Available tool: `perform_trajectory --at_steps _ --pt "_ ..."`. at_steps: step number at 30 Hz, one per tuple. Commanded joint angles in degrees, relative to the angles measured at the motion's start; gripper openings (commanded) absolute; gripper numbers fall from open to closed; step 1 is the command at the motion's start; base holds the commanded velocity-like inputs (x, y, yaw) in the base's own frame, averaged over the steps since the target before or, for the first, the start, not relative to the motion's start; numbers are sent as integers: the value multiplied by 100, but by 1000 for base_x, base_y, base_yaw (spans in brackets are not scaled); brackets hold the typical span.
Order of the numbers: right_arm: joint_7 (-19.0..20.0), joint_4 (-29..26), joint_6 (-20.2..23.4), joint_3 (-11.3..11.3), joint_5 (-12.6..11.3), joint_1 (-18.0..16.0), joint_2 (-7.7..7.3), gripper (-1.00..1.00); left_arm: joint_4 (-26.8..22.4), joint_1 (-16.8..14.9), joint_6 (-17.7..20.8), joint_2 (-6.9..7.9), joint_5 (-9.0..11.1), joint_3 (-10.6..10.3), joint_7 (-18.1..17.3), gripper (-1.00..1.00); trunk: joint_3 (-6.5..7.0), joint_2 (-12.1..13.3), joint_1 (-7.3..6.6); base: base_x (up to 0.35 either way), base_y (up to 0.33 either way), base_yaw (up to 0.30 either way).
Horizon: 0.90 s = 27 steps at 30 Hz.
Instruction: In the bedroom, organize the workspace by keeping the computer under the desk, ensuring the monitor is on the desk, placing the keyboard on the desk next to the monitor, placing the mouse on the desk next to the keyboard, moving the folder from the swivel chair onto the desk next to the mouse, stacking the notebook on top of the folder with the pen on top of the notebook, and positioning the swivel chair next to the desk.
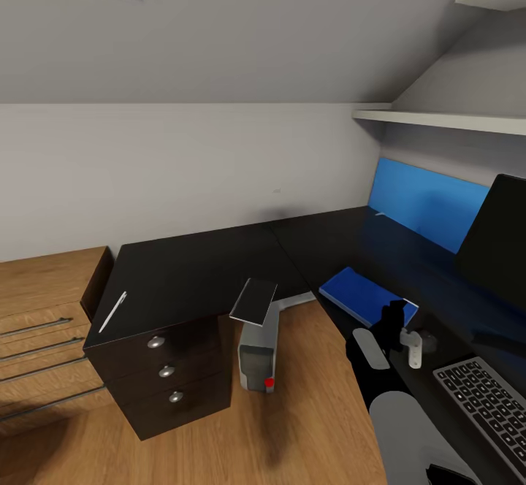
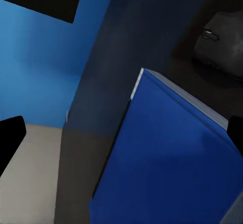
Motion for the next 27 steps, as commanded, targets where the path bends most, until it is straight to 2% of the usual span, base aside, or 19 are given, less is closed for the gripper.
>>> perform_trajectory --at_steps 1,5,9,12,16,18,27 --pt "-32 -6 0 -8 24 -3 7 100 1 -3 -18 -4 36 4 1 100 -5 -3 0 0 0 0" --pt "-12 -1 2 6 35 -3 18 100 1 -3 -25 -9 36 0 1 100 -1 -3 0 0 0 72" --pt "223 14 5 86 39 3 36 100 1 -3 -32 -11 36 -1 1 100 13 -3 0 0 0 177" --pt "576 38 11 310 39 16 98 100 1 -3 -34 -11 36 0 1 100 26 -3 0 0 0 205" --pt "647 55 11 475 39 20 132 100 1 -3 -34 -11 36 -1 1 100 44 -3 0 0 0 207" --pt "678 70 15 720 33 23 151 100 1 -3 -29 -13 29 -1 1 100 54 -3 0 0 0 188" --pt "696 274 20 1067 31 52 184 100 1 -3 -31 -14 27 -1 1 100 85 -3 0 0 0 117"
